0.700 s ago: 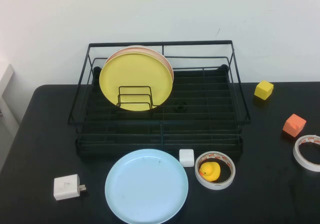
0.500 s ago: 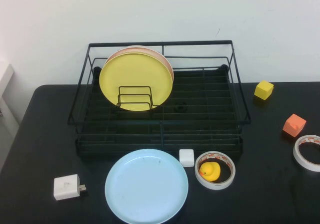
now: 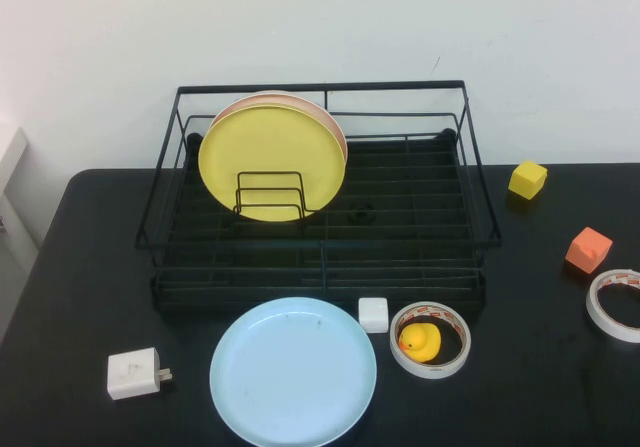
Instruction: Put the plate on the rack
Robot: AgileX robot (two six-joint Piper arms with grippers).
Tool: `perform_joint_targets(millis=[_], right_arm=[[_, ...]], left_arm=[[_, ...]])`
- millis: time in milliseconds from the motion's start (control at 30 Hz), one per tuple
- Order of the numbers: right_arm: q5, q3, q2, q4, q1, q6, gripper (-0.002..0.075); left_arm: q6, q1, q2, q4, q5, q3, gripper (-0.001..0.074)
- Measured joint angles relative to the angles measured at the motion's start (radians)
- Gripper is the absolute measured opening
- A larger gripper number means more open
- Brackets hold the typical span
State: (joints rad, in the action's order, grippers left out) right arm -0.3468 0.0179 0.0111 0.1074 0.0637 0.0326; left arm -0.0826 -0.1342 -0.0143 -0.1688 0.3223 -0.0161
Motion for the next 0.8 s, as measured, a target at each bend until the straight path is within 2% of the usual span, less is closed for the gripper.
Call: perform_joint_targets(millis=[800], right_arm=[[0.0, 0.0, 0.0, 0.01, 0.0, 0.0, -0.0002]], left_arm=[[0.0, 0.0, 0.0, 0.0, 0.0, 0.0, -0.0002]])
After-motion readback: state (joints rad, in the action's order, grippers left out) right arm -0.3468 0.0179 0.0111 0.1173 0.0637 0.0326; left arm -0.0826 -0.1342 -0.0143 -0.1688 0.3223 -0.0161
